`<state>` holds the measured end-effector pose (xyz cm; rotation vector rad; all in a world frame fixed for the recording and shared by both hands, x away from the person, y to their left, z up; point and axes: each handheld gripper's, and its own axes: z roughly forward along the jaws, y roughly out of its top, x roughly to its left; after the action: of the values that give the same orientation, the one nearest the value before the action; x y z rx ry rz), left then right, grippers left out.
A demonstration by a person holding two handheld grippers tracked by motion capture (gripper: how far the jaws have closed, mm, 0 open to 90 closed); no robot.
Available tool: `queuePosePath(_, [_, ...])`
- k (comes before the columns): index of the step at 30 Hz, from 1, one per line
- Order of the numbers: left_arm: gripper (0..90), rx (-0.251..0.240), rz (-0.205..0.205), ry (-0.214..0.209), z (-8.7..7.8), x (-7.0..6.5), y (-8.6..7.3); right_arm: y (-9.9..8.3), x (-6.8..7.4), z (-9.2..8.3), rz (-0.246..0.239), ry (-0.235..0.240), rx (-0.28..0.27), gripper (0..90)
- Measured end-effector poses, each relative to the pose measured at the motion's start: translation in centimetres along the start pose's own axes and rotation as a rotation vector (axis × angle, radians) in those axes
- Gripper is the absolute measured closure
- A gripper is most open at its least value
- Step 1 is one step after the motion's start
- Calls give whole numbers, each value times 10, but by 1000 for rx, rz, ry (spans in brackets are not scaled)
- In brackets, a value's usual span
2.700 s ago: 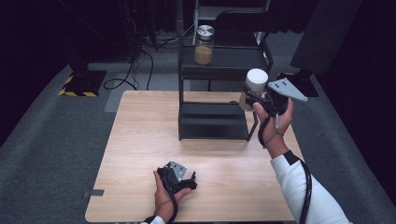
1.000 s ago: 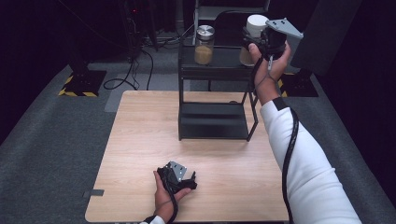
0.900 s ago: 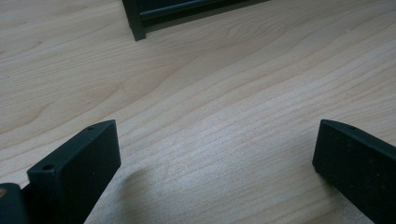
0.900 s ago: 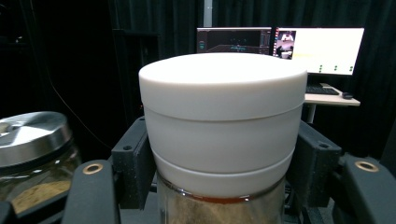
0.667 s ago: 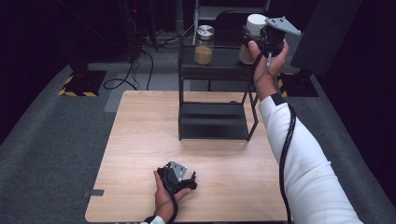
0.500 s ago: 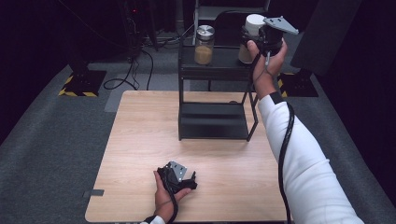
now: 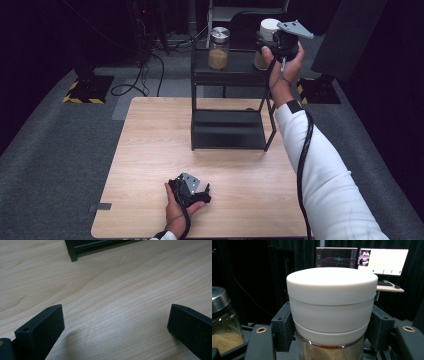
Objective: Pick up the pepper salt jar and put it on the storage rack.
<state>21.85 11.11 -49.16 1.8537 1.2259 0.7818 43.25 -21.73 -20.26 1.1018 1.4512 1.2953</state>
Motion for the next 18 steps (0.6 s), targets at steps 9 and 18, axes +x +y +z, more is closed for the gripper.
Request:
queuePosePath(9, [7, 3, -5, -3, 0, 1, 0, -4, -2, -2, -17, 8, -16, 199])
queuePosePath(18, [7, 3, -7, -3, 0, 1, 1, -3, -3, -10, -57, -7, -47, 40])
